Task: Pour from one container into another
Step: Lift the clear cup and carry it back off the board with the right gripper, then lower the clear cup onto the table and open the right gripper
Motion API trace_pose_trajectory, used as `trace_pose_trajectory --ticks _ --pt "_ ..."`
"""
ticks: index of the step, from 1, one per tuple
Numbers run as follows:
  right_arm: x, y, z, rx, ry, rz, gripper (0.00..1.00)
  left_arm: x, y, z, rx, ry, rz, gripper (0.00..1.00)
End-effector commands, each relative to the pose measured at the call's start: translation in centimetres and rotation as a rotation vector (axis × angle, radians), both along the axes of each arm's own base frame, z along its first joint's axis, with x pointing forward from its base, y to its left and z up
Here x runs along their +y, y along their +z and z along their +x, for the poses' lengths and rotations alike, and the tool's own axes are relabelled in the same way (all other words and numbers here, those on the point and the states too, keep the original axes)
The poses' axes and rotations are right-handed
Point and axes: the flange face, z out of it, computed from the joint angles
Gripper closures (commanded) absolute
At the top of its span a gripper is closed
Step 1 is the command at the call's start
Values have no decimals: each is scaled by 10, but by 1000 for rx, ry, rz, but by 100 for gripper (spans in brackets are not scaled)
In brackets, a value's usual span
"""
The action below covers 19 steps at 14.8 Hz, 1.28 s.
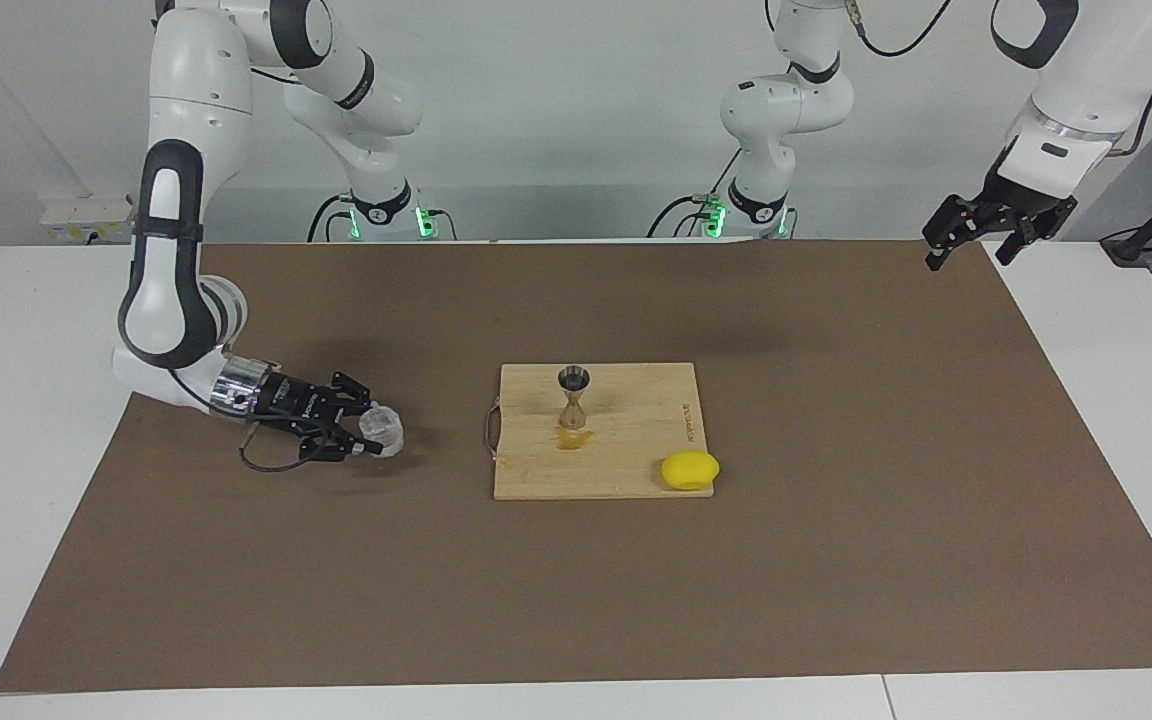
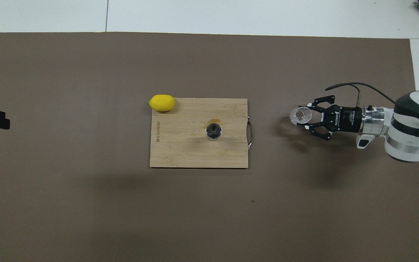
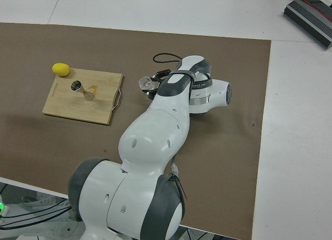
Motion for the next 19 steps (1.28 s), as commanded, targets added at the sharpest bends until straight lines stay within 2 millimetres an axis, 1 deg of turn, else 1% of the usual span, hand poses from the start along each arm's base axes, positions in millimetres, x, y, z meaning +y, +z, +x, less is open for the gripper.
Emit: trace_pose_trajectory --ticks 1,2,5,6,8,9,10,11,14,16,19 --pt "1 -3 -4 -48 -16 42 100 -1 4 -4 0 1 18 0" --pt "1 -4 -5 -52 -37 59 100 -1 4 -4 0 1 18 0" --pt "2 -14 -15 -31 -100 90 100 -1 4 -4 0 1 18 0" --pt "3 -19 -17 -32 -108 80 100 -1 4 -4 0 1 18 0" --pt "2 -22 -17 -29 -113 41 100 -2 4 -3 -1 -3 18 0" --pt "2 -23 -17 -24 -111 35 100 -6 5 -3 -7 -11 19 0" --pt "3 -24 -18 -20 -101 27 100 -18 5 -3 -6 -32 19 0" --pt "2 -24 -19 -17 -86 15 100 -25 4 -3 -3 -46 19 0" --pt "0 -28 -22 -18 -76 -6 100 -41 4 -2 -8 -68 17 0" --pt "-3 -33 -25 -9 -86 -36 100 -45 4 -2 -11 -74 17 0" --pt "-6 -35 -28 -6 -73 -52 100 -46 4 -2 -10 -74 17 0"
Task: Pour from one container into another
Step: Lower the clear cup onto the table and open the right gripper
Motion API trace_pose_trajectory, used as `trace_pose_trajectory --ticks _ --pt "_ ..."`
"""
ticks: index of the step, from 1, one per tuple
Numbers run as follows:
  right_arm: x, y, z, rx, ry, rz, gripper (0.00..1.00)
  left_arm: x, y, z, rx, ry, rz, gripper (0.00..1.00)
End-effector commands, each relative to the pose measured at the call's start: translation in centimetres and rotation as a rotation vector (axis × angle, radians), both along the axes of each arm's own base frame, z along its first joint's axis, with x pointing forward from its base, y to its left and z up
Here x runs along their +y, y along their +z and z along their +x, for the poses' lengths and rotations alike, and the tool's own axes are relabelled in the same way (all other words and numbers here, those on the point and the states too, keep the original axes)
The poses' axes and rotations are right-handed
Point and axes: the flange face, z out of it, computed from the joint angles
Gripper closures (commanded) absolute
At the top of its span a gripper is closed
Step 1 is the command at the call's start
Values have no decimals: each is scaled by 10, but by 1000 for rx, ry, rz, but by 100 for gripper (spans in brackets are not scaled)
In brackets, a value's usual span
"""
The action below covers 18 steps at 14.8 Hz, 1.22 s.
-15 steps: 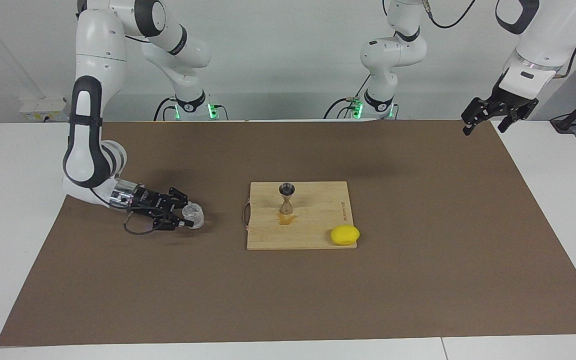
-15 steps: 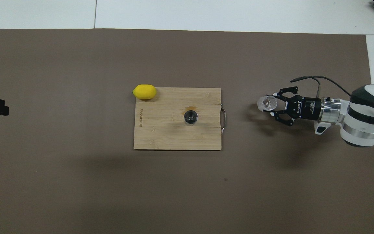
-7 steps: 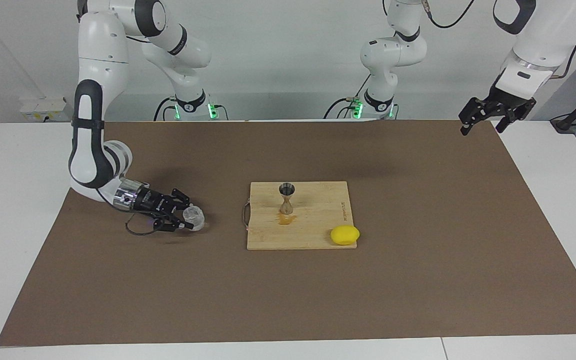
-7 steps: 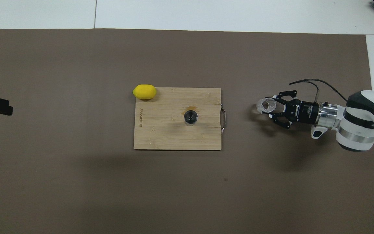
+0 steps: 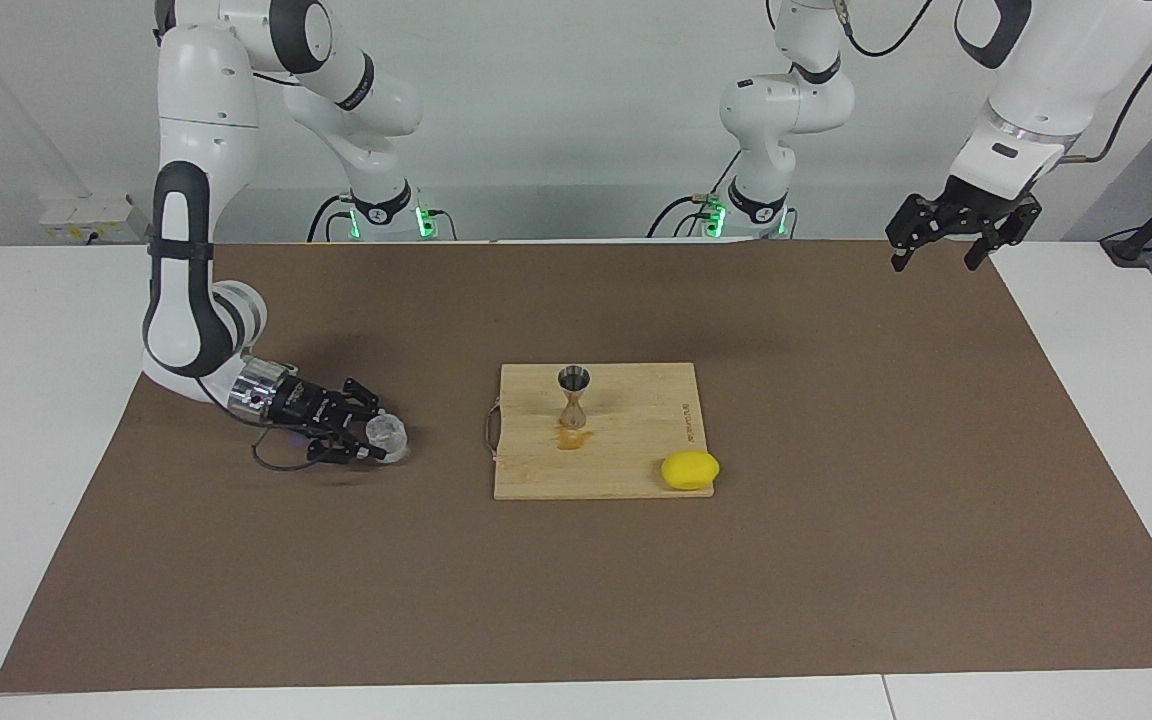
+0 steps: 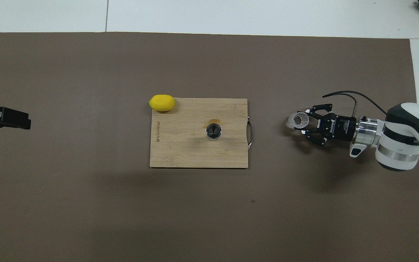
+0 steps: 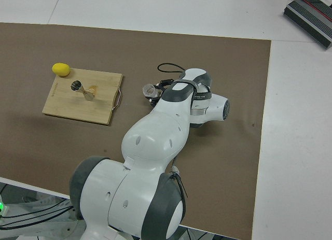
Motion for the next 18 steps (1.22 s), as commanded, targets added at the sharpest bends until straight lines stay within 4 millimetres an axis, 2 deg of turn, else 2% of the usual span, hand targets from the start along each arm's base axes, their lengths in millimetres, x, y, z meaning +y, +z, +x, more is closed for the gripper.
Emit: trace_pose_trajectory --ticks 1,3,4,6,9,10,16,18 --pt "-2 0 -5 -21 19 -29 100 -1 4 -2 -10 9 15 0" --pt "-5 -2 -6 -14 6 -48 100 -9 4 -2 -12 -6 14 0" --pt "-4 -4 -8 -5 4 -49 71 -7 4 -2 -13 -2 14 0" --pt "-4 -3 -8 -12 10 -50 1 -10 4 -2 -13 -8 13 0" --pt "-3 4 -5 -18 33 -48 0 -9 5 -2 -15 -8 13 0" --pt "-2 15 -4 -30 47 -55 0 -9 5 -2 -15 -8 13 0" --pt "-9 116 -2 -122 154 -259 0 -12 5 -1 -22 -13 12 0" --pt "-2 141 -2 -170 223 -385 0 -13 6 -1 -25 -23 12 0"
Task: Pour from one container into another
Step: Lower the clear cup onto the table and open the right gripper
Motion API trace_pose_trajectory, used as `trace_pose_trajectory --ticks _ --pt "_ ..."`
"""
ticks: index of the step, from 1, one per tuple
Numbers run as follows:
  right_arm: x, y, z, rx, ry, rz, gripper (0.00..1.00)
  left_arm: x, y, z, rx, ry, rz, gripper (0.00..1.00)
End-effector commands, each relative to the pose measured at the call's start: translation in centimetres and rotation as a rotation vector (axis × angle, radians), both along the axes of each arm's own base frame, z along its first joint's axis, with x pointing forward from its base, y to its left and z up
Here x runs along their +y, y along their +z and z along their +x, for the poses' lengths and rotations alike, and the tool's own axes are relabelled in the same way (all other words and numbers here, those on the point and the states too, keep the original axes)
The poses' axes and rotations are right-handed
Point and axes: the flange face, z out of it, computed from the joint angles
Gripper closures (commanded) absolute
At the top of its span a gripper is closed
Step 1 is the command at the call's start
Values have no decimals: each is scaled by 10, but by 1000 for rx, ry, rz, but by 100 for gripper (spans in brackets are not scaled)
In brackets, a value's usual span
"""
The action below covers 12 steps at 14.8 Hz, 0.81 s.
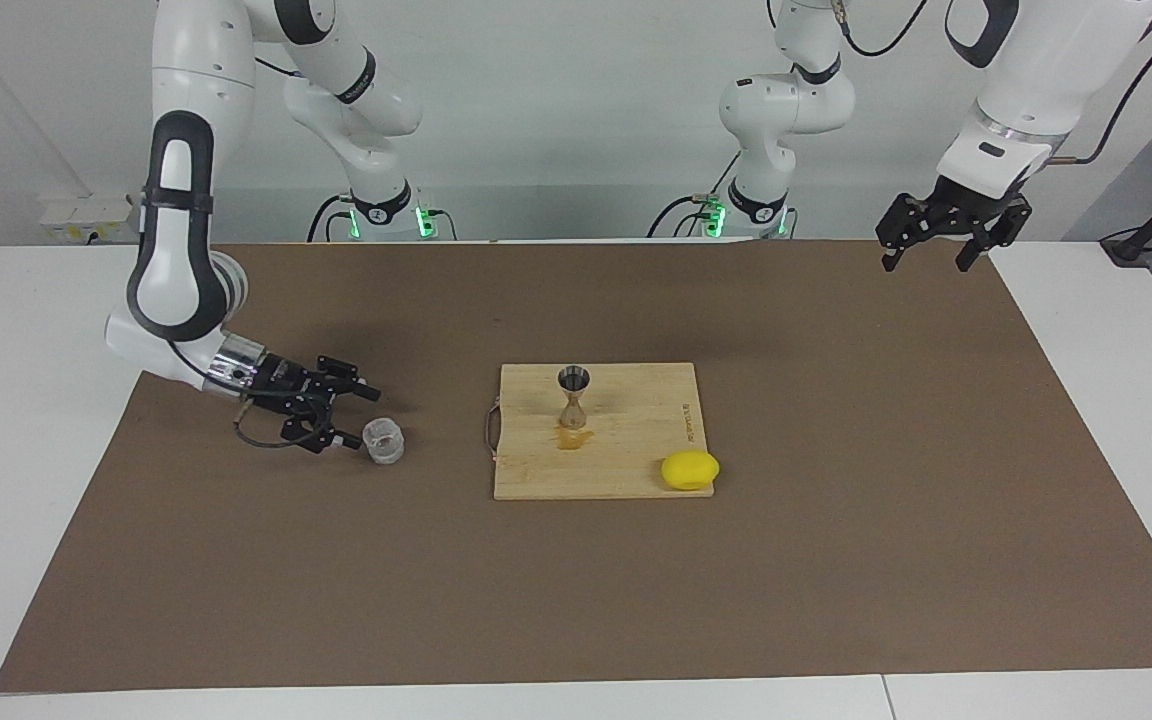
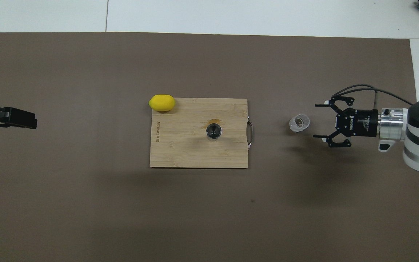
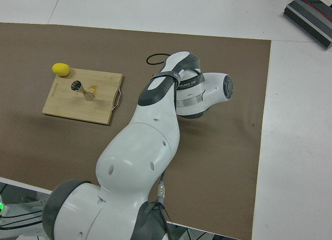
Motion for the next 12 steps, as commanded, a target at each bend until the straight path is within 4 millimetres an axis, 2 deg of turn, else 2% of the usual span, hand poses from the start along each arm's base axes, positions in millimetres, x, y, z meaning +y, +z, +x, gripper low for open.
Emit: trace_pose_trajectory --ticks 1,4,6,8,12 --pt "14 37 -4 -66 81 -173 0 0 6 -1 -19 -1 14 0" --pt "28 76 5 -159 268 -421 0 0 5 -1 -17 -1 14 0" --pt "29 104 8 -210 374 -567 0 4 6 -1 -20 9 14 0" --pt "61 122 6 -261 540 -739 0 7 7 0 -22 17 14 0" --pt "92 167 -1 -356 789 -1012 0 6 5 4 -34 17 13 0"
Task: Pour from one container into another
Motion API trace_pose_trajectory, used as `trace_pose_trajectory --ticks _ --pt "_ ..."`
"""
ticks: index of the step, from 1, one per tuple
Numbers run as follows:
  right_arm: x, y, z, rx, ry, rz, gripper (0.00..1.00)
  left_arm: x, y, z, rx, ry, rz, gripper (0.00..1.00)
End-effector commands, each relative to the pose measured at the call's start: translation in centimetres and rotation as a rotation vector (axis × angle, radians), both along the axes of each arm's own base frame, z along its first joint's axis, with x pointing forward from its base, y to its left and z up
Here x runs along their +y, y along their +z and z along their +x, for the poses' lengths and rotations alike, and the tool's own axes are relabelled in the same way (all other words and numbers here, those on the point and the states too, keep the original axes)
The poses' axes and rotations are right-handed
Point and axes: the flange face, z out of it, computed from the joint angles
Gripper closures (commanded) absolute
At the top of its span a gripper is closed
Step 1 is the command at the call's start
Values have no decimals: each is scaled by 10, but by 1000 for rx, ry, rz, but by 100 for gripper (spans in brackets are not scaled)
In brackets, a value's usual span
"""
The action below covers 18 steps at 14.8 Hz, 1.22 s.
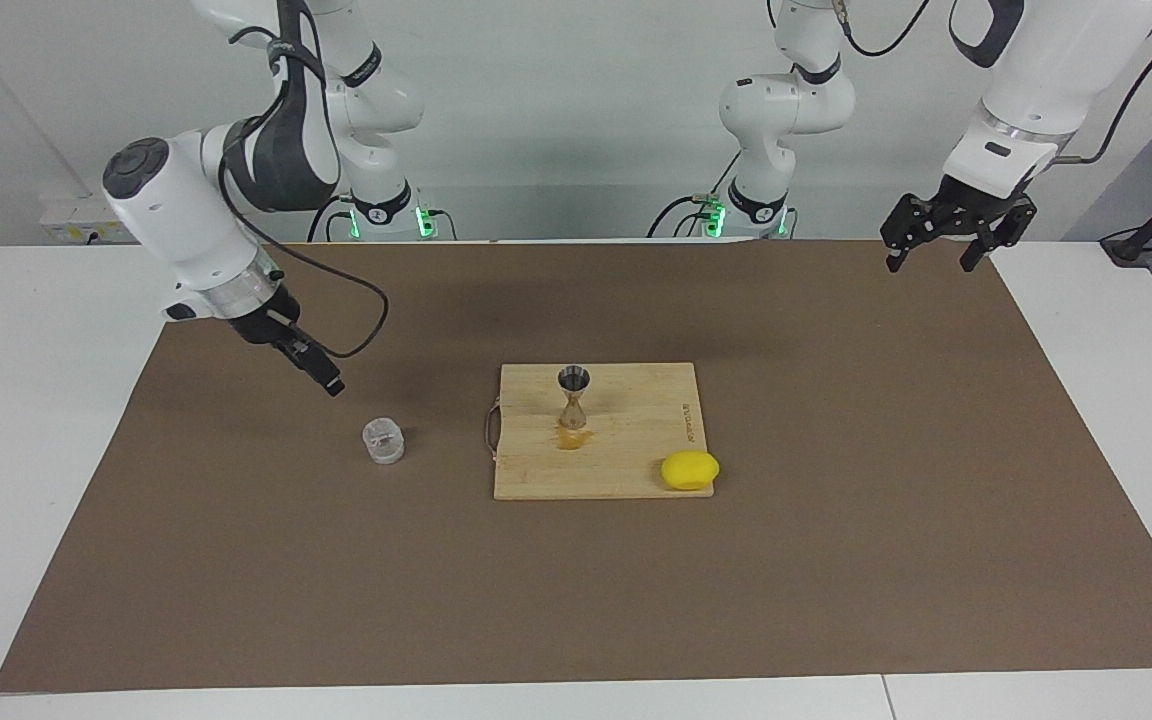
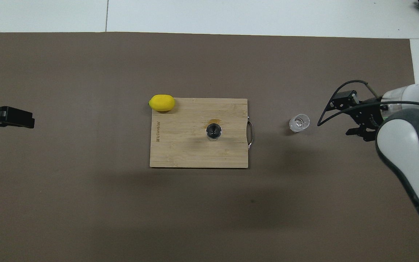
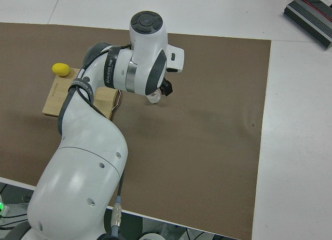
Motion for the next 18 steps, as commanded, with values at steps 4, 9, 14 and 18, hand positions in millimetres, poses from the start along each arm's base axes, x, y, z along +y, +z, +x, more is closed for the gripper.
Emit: trace_pose_trajectory --ticks 4,9,14,18 --pt "-5 78 -5 -28 336 -196 0 1 2 14 -73 11 10 0" --pt "-27 137 -13 11 355 -188 0 9 -8 22 -69 27 8 0" --pt "-33 179 -33 55 342 -173 0 10 -5 19 -57 30 7 0" --pt "-20 176 -42 81 413 -86 0 11 0 14 -36 32 7 0"
